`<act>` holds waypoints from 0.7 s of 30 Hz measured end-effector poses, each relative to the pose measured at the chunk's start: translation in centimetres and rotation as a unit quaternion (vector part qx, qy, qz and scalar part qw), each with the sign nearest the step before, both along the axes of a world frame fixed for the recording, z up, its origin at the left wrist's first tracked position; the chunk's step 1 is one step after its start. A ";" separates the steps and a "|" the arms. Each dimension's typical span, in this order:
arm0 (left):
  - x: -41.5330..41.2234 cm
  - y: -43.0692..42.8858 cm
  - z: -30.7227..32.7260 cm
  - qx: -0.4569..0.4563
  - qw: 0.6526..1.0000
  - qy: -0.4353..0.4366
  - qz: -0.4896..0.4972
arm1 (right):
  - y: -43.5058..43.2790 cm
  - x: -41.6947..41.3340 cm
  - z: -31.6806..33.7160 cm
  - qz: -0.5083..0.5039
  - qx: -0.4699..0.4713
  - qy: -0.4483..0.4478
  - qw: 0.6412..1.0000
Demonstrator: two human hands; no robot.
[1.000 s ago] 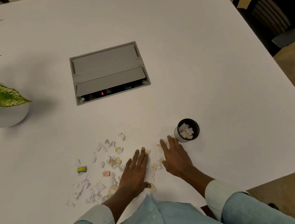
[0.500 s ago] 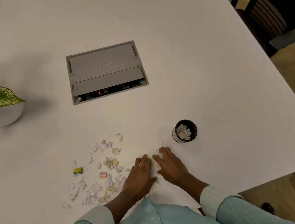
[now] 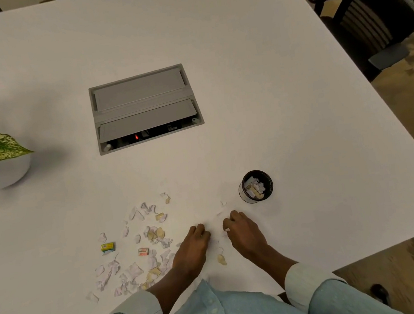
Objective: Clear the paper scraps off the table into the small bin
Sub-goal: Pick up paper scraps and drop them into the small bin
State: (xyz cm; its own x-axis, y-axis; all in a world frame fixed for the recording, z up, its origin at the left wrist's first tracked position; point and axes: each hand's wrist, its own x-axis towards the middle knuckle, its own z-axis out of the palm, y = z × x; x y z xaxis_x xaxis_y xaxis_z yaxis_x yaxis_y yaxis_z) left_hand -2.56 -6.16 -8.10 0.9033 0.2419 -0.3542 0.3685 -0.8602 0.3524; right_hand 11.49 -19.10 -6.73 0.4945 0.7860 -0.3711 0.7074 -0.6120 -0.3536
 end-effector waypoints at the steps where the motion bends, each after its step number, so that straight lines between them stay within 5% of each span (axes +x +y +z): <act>1: 0.2 0.2 0.1 -0.005 1.000 -0.012 0.015 | 0.0 0.1 0.4 -0.013 0.017 -0.002 1.000; 11: 6.0 0.1 5.0 -0.139 0.946 -0.180 0.230 | 0.1 2.3 6.8 -0.240 0.200 -0.006 0.950; 21: 14.6 -0.8 9.4 -0.214 0.926 -0.223 0.217 | -0.5 8.8 9.1 -0.377 0.205 -0.036 0.903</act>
State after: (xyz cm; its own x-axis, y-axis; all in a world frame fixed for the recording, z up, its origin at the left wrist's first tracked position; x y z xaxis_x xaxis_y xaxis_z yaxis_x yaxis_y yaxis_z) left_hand 11.99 -6.99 1.26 0.8337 0.5396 -0.1171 0.3824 -0.4114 0.8273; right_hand 20.27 -19.62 2.37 0.9572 0.2805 -0.0710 0.1750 -0.7565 -0.6302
